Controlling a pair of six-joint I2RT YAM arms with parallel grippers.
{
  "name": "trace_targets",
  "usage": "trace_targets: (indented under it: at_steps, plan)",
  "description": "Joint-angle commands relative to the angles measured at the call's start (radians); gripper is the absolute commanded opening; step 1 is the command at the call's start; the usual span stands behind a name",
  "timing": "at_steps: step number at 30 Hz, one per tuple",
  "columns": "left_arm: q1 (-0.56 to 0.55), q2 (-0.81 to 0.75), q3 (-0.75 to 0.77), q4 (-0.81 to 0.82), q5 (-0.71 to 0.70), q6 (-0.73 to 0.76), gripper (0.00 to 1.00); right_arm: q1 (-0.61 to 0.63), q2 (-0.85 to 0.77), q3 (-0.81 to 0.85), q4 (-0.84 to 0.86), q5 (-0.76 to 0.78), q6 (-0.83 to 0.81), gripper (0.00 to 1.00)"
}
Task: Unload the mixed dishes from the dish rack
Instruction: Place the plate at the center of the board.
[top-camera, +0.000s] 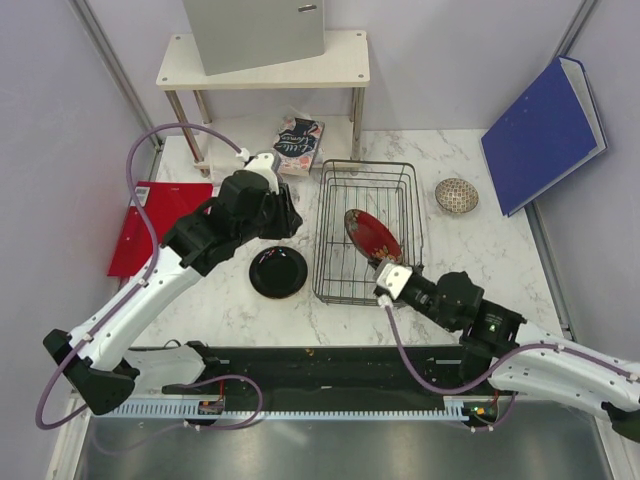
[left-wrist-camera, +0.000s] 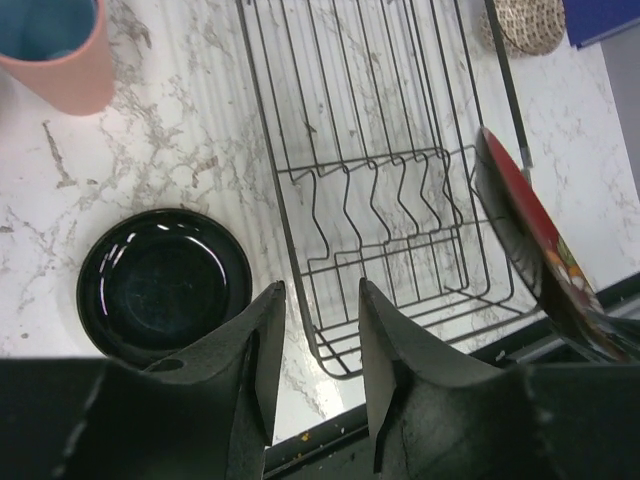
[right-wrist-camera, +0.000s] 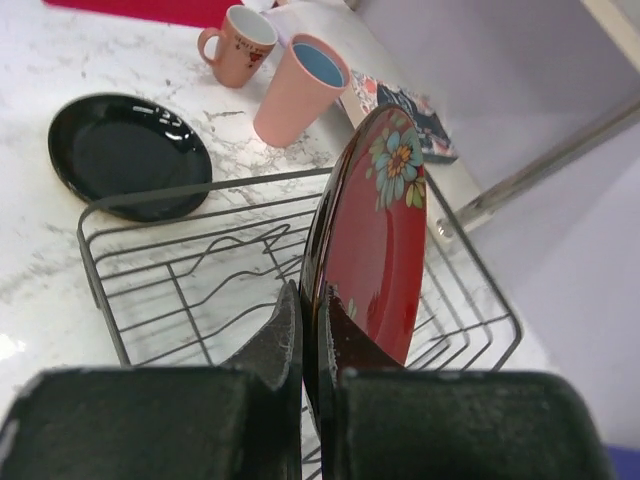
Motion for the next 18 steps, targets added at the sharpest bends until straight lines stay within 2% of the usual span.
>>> trace_targets:
  at_steps: [1,3,4,6,7,13,18]
  plan:
    - [-0.004,-0.067,-0.047,0.011,0.101,0.049,0.43,0.149,0.04,-0.019,0.198,0.157,-0.383,0.0]
    - [-0.004,-0.111,-0.064,0.015,0.147,0.061,0.45,0.232,0.08,-0.052,0.263,0.272,-0.563,0.0]
    - [-0.005,-0.131,-0.09,0.018,0.15,0.058,0.59,0.317,0.092,-0.094,0.296,0.32,-0.64,0.0]
    - [-0.004,-0.189,-0.122,0.029,0.153,0.046,0.7,0.381,0.149,-0.124,0.377,0.4,-0.739,0.0]
    - [-0.004,-0.208,-0.149,0.037,0.16,0.043,0.79,0.419,0.169,-0.124,0.382,0.412,-0.785,0.0]
    - [-0.005,-0.301,-0.238,0.043,0.216,0.031,0.96,0.514,0.292,-0.116,0.422,0.454,-0.86,0.0]
    - [-0.005,-0.303,-0.297,0.055,0.307,0.037,0.97,0.548,0.339,-0.104,0.46,0.446,-0.862,0.0]
